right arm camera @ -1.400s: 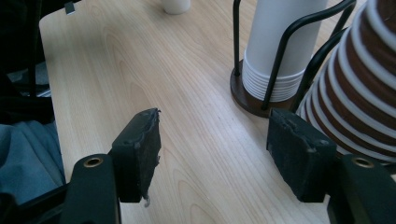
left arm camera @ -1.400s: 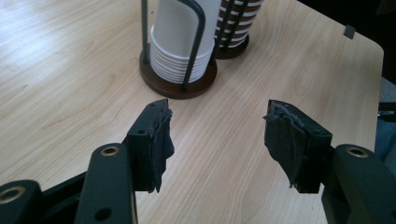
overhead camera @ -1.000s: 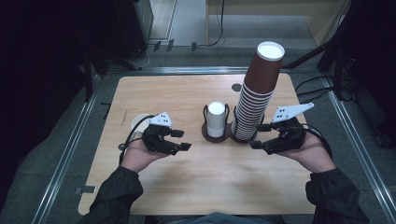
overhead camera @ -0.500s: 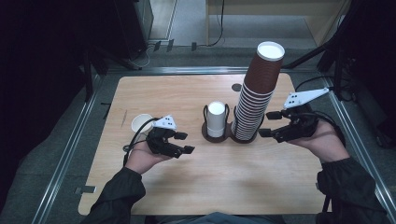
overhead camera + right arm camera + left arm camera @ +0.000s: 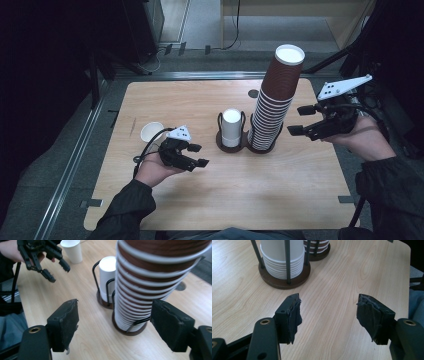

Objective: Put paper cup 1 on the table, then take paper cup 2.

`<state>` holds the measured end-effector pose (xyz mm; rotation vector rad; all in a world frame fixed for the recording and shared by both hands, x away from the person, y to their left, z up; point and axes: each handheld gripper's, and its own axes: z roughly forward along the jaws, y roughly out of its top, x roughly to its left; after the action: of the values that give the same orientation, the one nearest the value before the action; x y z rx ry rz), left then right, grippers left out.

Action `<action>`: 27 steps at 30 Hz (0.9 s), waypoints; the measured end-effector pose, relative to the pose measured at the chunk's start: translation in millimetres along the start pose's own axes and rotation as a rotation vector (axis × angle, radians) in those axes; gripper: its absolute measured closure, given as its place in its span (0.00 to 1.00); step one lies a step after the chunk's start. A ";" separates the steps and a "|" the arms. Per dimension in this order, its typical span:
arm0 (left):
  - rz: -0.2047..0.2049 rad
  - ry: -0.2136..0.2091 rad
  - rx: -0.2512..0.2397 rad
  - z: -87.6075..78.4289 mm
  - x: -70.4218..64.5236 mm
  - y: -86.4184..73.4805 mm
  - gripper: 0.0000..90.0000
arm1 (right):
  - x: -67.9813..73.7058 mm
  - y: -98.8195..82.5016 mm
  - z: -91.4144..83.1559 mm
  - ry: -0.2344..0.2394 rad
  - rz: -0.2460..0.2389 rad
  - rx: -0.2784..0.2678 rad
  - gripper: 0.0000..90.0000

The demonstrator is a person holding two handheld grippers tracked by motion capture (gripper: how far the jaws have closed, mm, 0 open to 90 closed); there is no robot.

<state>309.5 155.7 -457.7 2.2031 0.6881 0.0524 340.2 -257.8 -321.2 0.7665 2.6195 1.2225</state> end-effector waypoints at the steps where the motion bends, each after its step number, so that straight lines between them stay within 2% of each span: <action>1: -0.004 -0.002 -0.001 0.4 -0.2 -0.3 0.39 | -1.1 2.1 -2.8 -0.008 -0.003 -0.004 0.26; 12: 0.010 -0.008 0.029 6.0 -1.2 -1.0 0.39 | -19.0 25.2 -18.3 -0.028 0.005 -0.017 0.24; 18: 0.011 -0.009 0.022 5.4 -1.3 -1.0 0.39 | -26.0 41.4 -18.1 -0.047 -0.008 -0.010 0.23; 23: 0.007 -0.014 0.042 6.5 -0.5 -1.5 0.40 | -31.0 56.3 -18.2 -0.045 -0.017 -0.010 0.22; 27: 0.013 -0.026 0.037 5.5 -1.1 -1.4 0.40 | -32.9 68.3 -15.9 -0.058 -0.023 -0.008 0.19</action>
<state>309.3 152.1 -462.2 2.2395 0.6656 0.0172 389.4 -248.5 -262.1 0.7565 2.5683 1.1863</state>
